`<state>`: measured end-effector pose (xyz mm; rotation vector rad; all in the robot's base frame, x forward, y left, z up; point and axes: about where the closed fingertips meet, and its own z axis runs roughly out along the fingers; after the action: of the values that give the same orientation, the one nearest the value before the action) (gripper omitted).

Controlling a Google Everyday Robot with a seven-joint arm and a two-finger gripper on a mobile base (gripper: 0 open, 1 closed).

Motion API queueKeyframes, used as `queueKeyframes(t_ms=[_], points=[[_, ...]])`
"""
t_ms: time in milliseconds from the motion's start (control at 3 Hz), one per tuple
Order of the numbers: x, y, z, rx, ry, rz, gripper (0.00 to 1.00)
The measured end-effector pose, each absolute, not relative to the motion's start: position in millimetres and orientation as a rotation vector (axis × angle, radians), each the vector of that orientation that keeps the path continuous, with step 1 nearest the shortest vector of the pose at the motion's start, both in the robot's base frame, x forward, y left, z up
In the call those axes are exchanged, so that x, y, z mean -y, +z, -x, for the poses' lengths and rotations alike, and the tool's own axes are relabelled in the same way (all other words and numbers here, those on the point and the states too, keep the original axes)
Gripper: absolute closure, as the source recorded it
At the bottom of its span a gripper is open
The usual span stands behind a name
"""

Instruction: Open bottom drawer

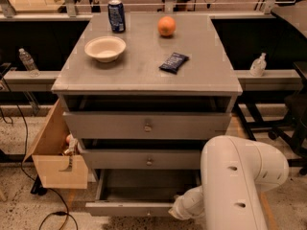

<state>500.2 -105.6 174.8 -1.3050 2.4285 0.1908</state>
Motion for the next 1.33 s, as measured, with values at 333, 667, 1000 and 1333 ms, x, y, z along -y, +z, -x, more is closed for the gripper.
queueKeyframes(t_ms=[333, 667, 1000, 1333], points=[[105.6, 174.7, -500.1, -2.429, 0.191, 1.305, 1.0], [105.6, 174.7, -500.1, -2.429, 0.191, 1.305, 1.0], [105.6, 174.7, -500.1, -2.429, 0.191, 1.305, 1.0], [105.6, 174.7, -500.0, -2.429, 0.191, 1.304, 1.0]])
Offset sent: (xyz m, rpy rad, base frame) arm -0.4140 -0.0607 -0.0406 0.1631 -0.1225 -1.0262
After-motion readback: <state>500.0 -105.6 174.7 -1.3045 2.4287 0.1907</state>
